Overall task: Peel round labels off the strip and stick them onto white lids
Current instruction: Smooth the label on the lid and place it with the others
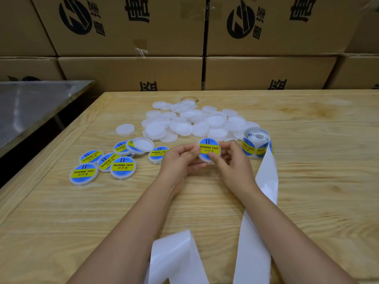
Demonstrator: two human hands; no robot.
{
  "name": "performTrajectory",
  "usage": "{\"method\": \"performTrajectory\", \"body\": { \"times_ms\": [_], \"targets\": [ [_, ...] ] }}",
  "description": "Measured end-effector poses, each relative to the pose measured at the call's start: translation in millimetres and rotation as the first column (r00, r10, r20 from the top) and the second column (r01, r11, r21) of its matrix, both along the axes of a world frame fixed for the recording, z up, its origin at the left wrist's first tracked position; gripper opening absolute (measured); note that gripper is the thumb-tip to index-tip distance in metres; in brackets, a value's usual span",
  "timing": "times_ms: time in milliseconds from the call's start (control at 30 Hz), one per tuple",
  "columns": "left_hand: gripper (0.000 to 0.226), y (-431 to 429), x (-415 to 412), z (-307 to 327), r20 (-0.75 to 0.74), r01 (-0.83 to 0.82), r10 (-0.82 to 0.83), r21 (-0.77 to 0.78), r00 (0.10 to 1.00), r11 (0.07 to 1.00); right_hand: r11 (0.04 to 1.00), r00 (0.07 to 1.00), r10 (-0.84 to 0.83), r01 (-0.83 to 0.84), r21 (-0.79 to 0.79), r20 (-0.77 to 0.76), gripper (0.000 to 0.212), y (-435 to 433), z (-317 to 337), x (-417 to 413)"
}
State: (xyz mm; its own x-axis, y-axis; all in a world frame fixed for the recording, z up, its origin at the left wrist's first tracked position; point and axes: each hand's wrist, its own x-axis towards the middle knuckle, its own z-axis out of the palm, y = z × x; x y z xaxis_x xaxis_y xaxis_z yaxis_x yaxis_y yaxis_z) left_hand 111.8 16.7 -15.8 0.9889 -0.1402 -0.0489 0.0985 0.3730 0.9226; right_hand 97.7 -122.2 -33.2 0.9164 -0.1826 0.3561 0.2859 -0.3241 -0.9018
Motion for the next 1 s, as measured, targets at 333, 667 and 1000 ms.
{"method": "performTrajectory", "body": {
  "times_ms": [333, 667, 1000],
  "targets": [
    [0.011, 24, 19, -1, 0.201, -0.521, 0.482, 0.26, 0.853, 0.813, 0.866, 0.868, 0.448, -0.481, -0.138, -0.215, 0.019, 11, 42, -31],
    [0.01, 41, 27, -1, 0.228, -0.594, 0.552, 0.391, 0.802, 0.703, 0.43, 0.569, 0.695, -0.819, -0.38, -0.44, 0.011, 50, 55, -71],
    [0.04, 59, 27, 8, 0.368, -0.535, 0.431, 0.755, 0.824, 0.379, 0.423, 0.632, 0.542, -0.775, -0.469, -0.554, 0.018, 19, 67, -62]
  ]
}}
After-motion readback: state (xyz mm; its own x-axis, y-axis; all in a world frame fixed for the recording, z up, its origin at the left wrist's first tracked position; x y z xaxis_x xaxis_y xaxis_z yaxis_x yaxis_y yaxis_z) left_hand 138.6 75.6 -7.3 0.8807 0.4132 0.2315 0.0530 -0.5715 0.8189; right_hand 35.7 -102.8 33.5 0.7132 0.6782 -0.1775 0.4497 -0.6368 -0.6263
